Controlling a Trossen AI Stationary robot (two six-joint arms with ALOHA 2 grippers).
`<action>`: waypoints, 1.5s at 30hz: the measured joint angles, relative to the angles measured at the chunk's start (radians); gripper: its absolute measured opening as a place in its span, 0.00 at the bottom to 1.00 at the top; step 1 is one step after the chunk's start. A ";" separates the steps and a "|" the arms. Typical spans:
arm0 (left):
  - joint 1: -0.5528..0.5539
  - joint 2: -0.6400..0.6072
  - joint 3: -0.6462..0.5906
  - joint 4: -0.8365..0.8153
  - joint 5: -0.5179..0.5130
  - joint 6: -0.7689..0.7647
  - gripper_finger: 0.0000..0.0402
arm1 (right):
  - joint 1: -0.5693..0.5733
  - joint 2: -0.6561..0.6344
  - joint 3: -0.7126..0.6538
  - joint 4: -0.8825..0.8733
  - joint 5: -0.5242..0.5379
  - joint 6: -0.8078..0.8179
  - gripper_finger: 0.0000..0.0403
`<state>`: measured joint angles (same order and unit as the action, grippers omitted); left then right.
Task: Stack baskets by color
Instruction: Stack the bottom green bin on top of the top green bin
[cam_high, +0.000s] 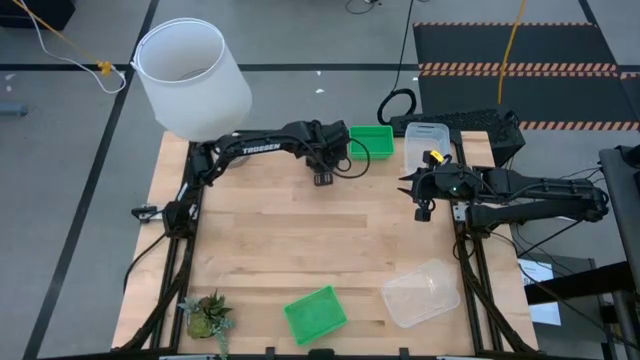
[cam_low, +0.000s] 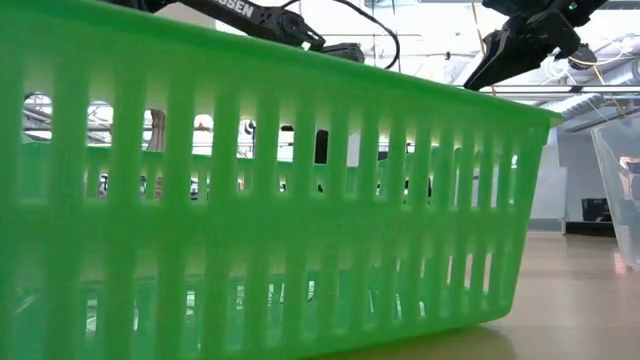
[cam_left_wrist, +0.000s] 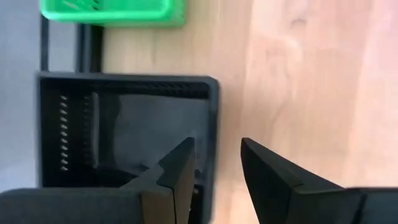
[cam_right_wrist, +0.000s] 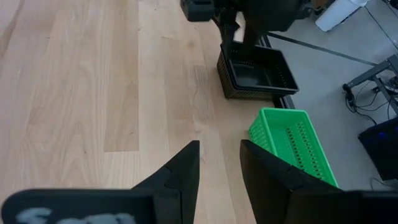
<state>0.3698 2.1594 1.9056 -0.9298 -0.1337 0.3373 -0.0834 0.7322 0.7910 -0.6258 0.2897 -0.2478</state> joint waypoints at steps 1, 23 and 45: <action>-0.005 -0.006 0.000 -0.020 0.000 -0.012 0.33 | 0.000 0.000 0.000 0.000 0.000 0.000 0.28; -0.422 -0.023 0.001 -0.166 0.090 -0.140 0.33 | 0.000 0.000 0.000 -0.008 -0.007 0.057 0.28; -0.899 -0.109 -0.001 -0.195 -0.095 -0.754 0.33 | 0.000 0.003 0.000 0.000 -0.012 0.105 0.28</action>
<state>-0.5288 2.0502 1.9049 -1.1252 -0.2288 -0.4167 -0.0830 0.7355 0.7910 -0.6258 0.2776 -0.1423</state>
